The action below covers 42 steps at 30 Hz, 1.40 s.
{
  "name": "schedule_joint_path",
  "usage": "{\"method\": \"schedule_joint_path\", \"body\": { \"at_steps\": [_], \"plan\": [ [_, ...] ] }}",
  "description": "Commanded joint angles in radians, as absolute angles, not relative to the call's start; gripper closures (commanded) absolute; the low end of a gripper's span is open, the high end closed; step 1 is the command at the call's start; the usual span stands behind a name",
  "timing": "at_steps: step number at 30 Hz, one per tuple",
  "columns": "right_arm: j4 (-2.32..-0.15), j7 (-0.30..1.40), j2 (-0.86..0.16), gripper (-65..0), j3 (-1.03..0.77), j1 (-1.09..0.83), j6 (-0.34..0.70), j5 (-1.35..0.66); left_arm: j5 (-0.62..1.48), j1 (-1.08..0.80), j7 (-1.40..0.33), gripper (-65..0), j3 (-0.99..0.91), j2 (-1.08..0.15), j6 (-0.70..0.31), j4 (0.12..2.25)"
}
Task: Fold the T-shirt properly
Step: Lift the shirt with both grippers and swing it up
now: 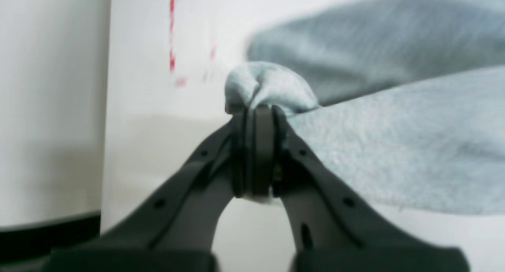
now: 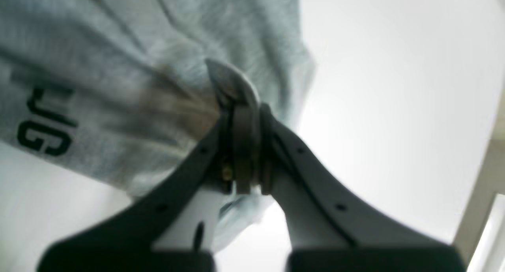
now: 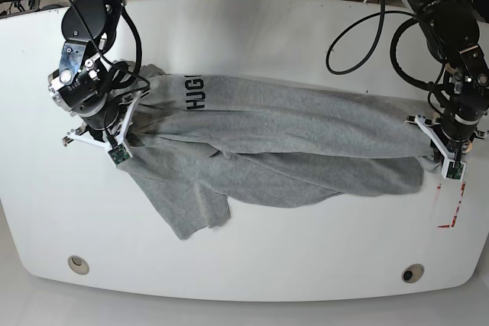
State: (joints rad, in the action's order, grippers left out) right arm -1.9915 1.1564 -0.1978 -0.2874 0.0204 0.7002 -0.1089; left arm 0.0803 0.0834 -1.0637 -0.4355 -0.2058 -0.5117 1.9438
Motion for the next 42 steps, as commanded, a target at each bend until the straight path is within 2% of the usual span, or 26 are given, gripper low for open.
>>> {"method": "schedule_joint_path", "body": {
  "at_steps": [1,13,21,29,42],
  "plan": [
    [-2.011,1.147,-0.223,0.0,-0.294,0.09,0.698,-0.105,0.079,0.157,-1.043,0.0,-0.409,-0.222,-0.506,1.962],
    [-1.906,1.182,-0.306,0.0,-0.28,0.357,0.698,-0.107,0.077,0.383,-1.043,0.0,-0.315,-0.222,-0.481,1.91],
    [-1.805,1.185,-0.384,0.0,-0.171,0.555,0.698,-0.107,0.077,0.575,-1.043,0.0,-0.314,-0.229,-0.461,1.851],
    [-1.696,1.241,-0.449,0.0,-0.035,0.877,0.698,-0.107,0.077,0.842,-1.043,0.0,-0.309,-0.245,-0.438,1.785],
    [-1.57,1.273,-0.479,0.0,0.15,1.299,0.698,-0.114,0.077,1.178,-1.044,0.0,-0.305,-0.282,-0.437,1.733]
  ]
}}
